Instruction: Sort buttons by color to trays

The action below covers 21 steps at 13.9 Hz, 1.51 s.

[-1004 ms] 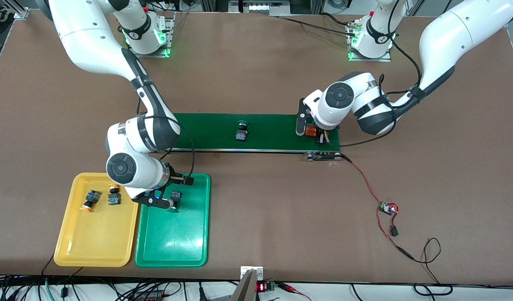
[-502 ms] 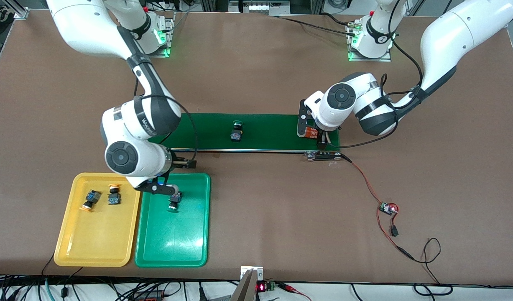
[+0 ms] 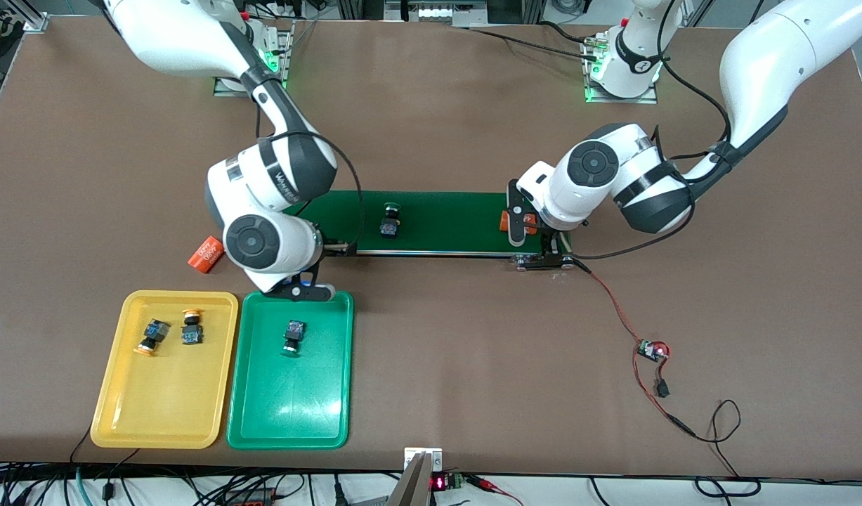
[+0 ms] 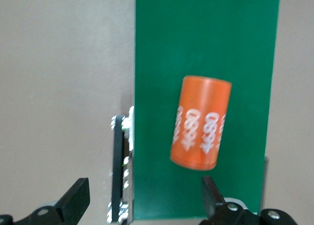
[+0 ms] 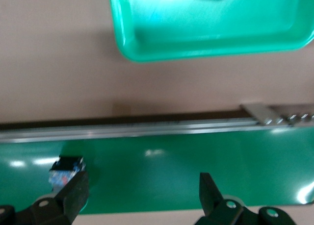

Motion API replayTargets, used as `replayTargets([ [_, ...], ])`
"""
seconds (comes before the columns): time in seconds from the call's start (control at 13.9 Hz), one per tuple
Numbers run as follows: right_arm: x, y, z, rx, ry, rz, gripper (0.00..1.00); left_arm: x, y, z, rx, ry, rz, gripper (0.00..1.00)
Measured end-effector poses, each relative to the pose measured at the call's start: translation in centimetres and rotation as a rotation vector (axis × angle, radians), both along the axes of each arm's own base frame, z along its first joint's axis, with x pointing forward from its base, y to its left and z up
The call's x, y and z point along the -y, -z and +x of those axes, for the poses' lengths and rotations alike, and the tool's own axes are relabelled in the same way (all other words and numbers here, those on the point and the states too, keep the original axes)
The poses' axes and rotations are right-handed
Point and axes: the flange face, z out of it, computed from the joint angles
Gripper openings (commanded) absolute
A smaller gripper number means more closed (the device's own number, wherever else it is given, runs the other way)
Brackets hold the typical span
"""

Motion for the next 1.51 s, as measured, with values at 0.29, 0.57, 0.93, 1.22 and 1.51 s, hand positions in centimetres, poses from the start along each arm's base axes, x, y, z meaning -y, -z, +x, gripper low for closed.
replayTargets([
  [0.29, -1.7, 1.6, -2.3, -0.058, -0.01, 0.018, 1.0, -0.3, -2.0, 1.7, 0.013, -0.035, 0.005, 1.0],
  [0.57, -2.9, 3.5, -3.7, -0.06, -0.027, 0.014, 1.0, 0.8, -4.6, 3.3, 0.024, -0.058, 0.035, 1.0],
  [0.93, -2.8, 5.2, -4.3, -0.097, -0.004, 0.028, 1.0, -1.4, -7.3, 7.2, 0.038, -0.165, 0.028, 1.0],
  [1.22, -2.5, 5.4, -4.1, -0.11, 0.018, 0.046, 1.0, -1.6, -7.9, 8.8, -0.045, -0.318, 0.033, 1.0],
  [1.51, -2.6, 7.0, -4.3, -0.147, 0.04, 0.061, 1.0, -0.5, -9.6, 8.4, -0.046, -0.447, 0.089, 1.0],
])
